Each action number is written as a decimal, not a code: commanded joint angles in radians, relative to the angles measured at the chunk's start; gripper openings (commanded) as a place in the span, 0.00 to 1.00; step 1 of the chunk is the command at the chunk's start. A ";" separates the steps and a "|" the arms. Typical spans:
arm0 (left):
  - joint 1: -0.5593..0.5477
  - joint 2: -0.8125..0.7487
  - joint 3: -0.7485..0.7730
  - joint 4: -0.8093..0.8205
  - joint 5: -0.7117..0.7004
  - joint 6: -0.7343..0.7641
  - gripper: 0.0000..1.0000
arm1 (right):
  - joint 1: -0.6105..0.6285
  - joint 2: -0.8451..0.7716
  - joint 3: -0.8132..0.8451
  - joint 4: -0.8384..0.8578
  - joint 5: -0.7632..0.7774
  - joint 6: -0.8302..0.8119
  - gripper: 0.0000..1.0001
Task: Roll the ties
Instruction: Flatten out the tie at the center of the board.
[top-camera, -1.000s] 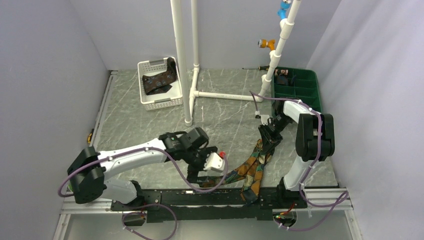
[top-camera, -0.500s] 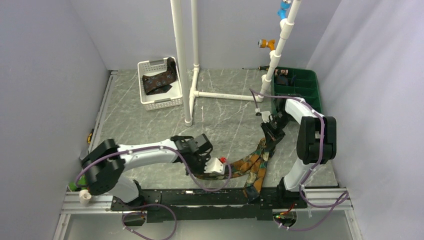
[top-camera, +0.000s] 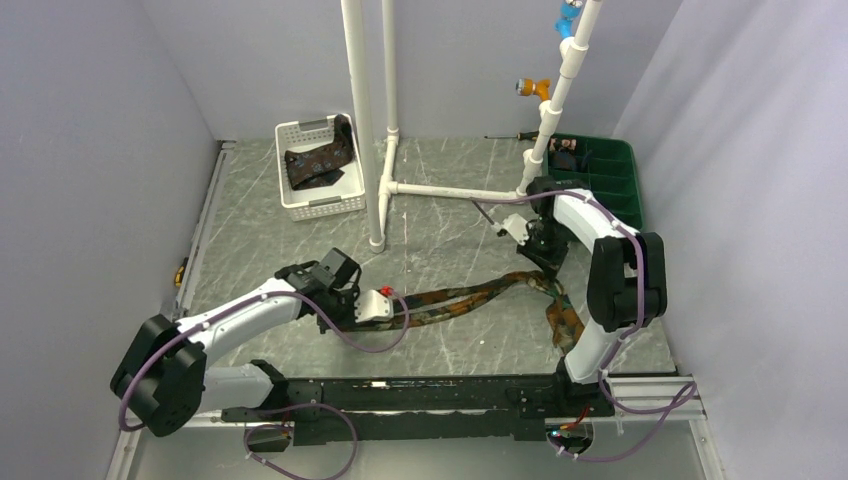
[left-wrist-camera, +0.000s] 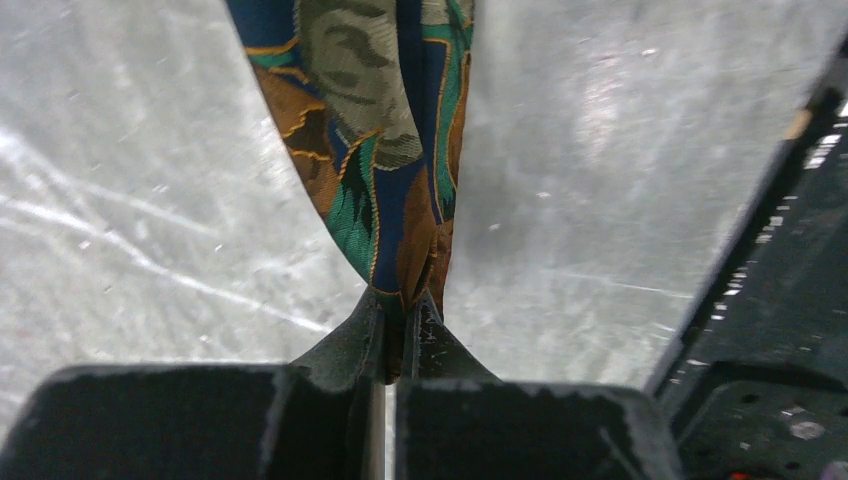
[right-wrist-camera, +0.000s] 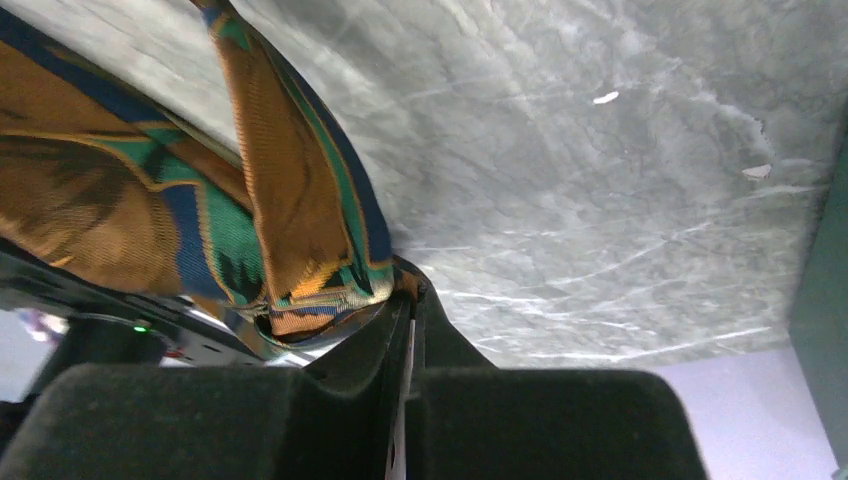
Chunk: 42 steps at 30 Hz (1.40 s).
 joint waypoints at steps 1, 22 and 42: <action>0.061 -0.078 -0.034 -0.010 -0.070 0.080 0.00 | -0.041 -0.049 0.016 0.051 0.175 -0.053 0.16; 0.121 -0.589 -0.186 -0.088 0.077 0.397 0.69 | -0.077 -0.138 -0.294 0.086 -0.188 0.204 0.61; 0.455 0.127 0.206 -0.127 0.324 0.024 0.60 | -0.087 -0.202 -0.470 0.196 0.001 0.081 0.17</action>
